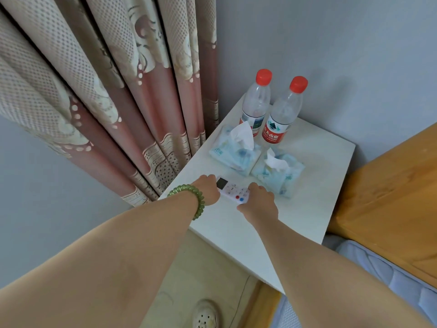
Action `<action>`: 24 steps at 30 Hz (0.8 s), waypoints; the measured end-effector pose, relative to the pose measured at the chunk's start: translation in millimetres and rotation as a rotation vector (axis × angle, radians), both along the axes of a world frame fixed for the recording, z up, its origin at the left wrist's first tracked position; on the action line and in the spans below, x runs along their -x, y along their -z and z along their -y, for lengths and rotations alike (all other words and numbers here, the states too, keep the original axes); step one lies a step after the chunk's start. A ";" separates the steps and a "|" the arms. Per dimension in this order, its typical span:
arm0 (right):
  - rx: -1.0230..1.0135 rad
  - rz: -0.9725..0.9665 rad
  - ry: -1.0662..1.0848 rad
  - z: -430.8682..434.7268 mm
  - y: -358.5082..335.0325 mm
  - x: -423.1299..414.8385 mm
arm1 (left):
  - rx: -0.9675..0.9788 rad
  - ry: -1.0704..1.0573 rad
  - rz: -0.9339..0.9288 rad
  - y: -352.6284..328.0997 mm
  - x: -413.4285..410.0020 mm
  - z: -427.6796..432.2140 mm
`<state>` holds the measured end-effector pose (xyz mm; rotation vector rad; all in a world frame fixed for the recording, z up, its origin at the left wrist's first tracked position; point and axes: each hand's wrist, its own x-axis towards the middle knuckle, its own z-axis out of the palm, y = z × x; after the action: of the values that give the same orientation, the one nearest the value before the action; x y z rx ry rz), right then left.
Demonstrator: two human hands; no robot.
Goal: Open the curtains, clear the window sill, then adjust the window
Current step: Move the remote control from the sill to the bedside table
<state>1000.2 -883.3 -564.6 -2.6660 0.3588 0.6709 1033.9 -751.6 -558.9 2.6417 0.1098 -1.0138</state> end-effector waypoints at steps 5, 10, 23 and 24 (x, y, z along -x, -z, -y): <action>0.060 -0.028 0.035 -2.1 12.5 -11.1 | 0.022 0.035 -0.002 11.7 -3.1 0.8; -0.043 -0.058 0.119 -8.5 15.4 -9.7 | 0.042 0.057 -0.014 7.0 -5.4 -6.8; -0.011 0.059 -0.057 -55.7 -87.1 -19.1 | 0.027 -0.020 0.252 -93.2 2.1 -57.6; -0.016 0.070 -0.074 -63.4 -98.9 -19.5 | 0.028 -0.023 0.280 -106.8 4.6 -63.4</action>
<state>1019.7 -819.9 -465.6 -2.6904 0.2354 0.5985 1029.3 -688.2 -452.2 2.7183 0.0630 -0.6245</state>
